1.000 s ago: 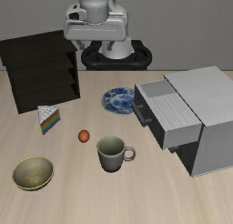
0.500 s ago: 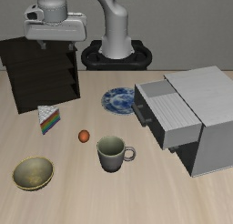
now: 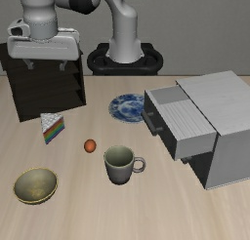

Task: Pick up the cake and place it on the plate

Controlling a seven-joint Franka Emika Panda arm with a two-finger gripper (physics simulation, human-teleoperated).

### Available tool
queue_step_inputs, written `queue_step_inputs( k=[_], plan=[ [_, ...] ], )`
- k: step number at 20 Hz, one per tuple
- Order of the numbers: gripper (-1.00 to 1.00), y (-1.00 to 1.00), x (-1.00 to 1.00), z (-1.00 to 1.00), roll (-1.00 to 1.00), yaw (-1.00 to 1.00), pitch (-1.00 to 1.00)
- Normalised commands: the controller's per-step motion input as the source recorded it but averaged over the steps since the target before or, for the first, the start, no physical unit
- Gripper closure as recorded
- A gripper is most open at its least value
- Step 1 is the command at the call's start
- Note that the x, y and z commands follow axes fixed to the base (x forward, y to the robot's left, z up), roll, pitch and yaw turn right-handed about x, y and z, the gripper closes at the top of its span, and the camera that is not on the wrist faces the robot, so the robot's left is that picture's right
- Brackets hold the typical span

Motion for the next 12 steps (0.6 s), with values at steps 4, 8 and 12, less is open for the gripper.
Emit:
queue_step_inputs(
  k=[4,8,12],
  plan=[
    [-1.0,0.0,0.75,-0.25,0.0,0.0,0.0],
    [-1.0,0.0,0.0,-1.0,0.0,0.0,0.0],
    [-1.0,0.0,0.0,-1.0,0.0,0.0,0.0]
  ],
)
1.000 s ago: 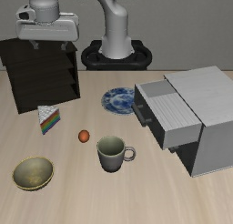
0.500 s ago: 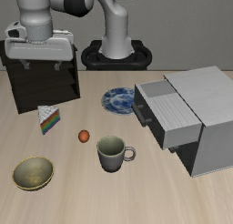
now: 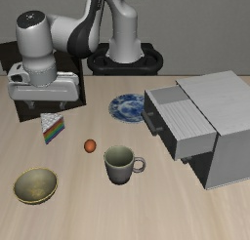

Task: Pick up the cake and place it on the plate

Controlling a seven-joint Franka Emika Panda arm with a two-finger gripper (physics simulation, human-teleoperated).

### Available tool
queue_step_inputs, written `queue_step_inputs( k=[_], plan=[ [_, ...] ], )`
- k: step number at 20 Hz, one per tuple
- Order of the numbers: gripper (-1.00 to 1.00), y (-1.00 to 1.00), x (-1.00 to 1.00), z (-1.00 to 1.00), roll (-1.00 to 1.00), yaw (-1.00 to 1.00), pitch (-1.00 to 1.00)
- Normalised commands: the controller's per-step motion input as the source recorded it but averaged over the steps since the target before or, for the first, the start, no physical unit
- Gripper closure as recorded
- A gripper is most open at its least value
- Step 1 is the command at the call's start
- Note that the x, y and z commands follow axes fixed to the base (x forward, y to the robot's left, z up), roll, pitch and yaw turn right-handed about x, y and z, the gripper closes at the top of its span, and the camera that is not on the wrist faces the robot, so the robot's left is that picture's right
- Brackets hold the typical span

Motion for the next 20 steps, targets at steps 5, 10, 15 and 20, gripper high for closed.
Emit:
queue_step_inputs(
  k=[5,10,15,20],
  plan=[
    [-1.0,0.0,0.0,-1.0,0.0,0.0,0.0],
    [-1.0,0.0,-0.4,-0.6,0.0,0.0,0.0],
    [-1.0,0.0,-1.0,0.0,0.0,0.0,0.0],
    [-1.0,-0.4,-0.2,-0.4,0.0,0.0,0.0]
  ],
)
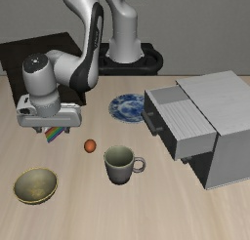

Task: Pick up the cake and place it on the plate

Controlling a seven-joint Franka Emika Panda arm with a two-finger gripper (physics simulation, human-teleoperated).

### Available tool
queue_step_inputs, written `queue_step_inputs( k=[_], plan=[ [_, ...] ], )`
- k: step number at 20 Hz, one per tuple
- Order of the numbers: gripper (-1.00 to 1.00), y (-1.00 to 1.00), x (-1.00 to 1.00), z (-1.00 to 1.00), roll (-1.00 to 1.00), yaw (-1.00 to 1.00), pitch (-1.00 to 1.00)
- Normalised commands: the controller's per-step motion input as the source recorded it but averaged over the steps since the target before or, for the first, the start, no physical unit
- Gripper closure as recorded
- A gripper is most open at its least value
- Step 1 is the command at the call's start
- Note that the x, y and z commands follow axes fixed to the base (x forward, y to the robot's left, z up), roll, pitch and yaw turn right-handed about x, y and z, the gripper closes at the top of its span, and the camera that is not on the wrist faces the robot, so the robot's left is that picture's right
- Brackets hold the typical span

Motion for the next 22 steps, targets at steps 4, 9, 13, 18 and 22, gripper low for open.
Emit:
queue_step_inputs(
  k=[4,9,13,18,22],
  plan=[
    [1.0,-0.25,0.0,0.0,0.0,0.0,0.0],
    [1.0,0.0,0.0,0.0,0.0,0.0,0.0],
    [1.0,0.0,0.0,0.75,0.0,0.0,0.0],
    [1.0,0.8,0.0,0.2,0.0,0.0,0.0],
    [1.0,1.0,0.0,0.0,0.0,0.0,0.0]
  ],
)
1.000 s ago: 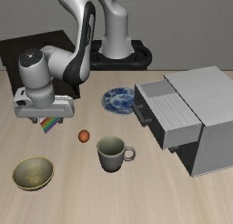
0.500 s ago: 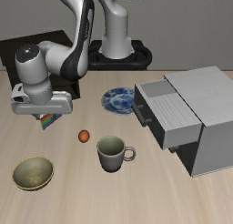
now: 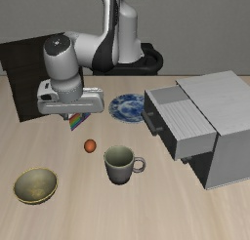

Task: Pick up the cake and place it on the plate

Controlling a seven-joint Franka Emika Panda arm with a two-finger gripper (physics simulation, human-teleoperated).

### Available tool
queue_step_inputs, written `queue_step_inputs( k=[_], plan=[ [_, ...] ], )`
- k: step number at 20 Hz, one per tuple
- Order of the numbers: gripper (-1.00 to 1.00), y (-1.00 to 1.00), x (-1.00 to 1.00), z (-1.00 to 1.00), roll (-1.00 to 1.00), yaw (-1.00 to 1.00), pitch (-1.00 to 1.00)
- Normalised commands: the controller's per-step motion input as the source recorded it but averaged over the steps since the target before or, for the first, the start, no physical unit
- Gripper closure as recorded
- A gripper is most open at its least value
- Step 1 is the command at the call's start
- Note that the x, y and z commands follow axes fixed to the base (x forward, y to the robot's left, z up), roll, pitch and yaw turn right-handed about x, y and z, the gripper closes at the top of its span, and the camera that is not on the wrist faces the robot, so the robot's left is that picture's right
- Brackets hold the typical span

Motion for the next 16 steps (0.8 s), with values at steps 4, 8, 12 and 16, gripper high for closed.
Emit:
queue_step_inputs(
  k=[4,8,12,16],
  plan=[
    [1.0,1.0,0.0,0.0,0.0,0.0,0.0],
    [1.0,0.75,-0.25,0.0,0.0,0.0,0.0],
    [1.0,0.0,-1.0,0.0,0.0,0.0,0.0],
    [1.0,0.0,-1.0,0.0,0.0,0.0,0.0]
  ],
)
